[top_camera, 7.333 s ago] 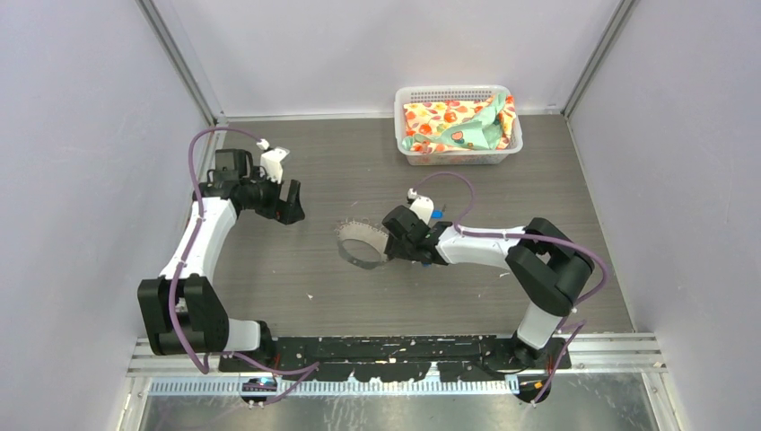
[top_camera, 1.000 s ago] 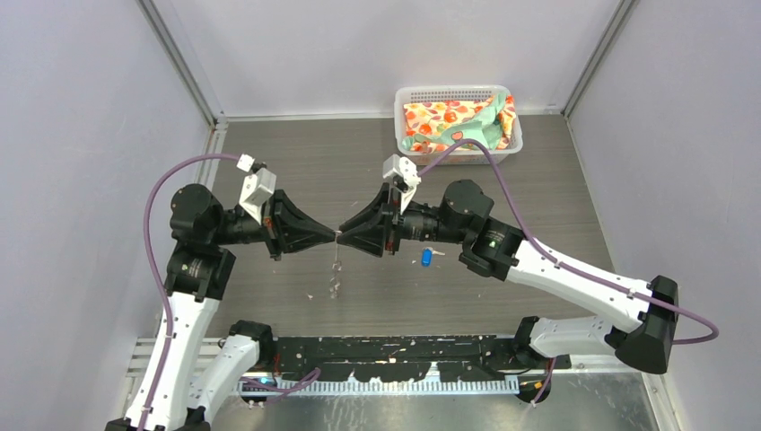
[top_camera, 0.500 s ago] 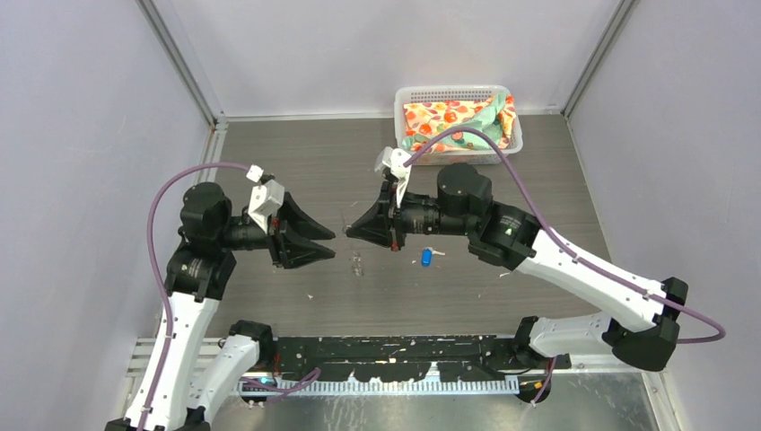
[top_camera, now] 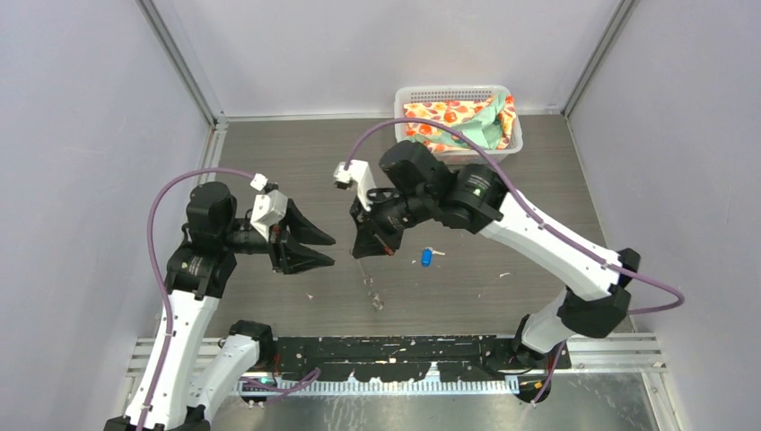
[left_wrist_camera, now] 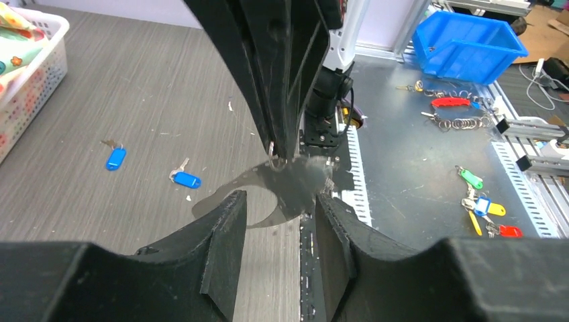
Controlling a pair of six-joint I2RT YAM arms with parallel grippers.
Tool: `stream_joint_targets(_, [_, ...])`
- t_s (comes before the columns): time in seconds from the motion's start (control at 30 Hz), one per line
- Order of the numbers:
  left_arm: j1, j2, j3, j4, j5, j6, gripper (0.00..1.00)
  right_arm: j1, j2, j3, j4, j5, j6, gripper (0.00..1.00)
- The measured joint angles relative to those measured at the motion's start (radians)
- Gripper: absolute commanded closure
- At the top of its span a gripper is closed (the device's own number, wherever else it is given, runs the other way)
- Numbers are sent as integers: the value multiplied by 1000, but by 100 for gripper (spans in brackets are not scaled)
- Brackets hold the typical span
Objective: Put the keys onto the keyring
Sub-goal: Adjust the keyring.
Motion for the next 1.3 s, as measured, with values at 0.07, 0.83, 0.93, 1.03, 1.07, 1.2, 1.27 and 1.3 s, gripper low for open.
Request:
stream_joint_targets(0.07, [-3, 10, 0, 0, 13, 0, 59, 17, 57, 61, -61, 7, -12, 99])
stream_joint_targets(0.83, [-27, 13, -4, -275, 22, 284, 68, 116, 252, 310, -256, 77, -74, 99])
stream_joint_targets(0.93, [-37, 12, 0, -276, 24, 287, 69, 119, 270, 315, -258, 83, -77, 99])
stream_joint_targets(1.03, [-45, 13, 1, -278, 23, 293, 72, 122, 280, 327, -259, 85, -78, 99])
stream_joint_targets(1.07, [-47, 13, 1, -282, 23, 299, 74, 124, 280, 328, -259, 85, -79, 99])
stream_joint_targets(1.2, [-53, 13, 2, -306, 16, 341, 85, 127, 280, 332, -260, 83, -80, 99])
stream_joint_targets(1.27, [-55, 14, 4, -325, 11, 367, 92, 129, 280, 332, -262, 82, -81, 99])
stream_joint_targets(1.3, [-57, 14, 5, -334, 11, 376, 95, 131, 280, 332, -263, 82, -82, 99])
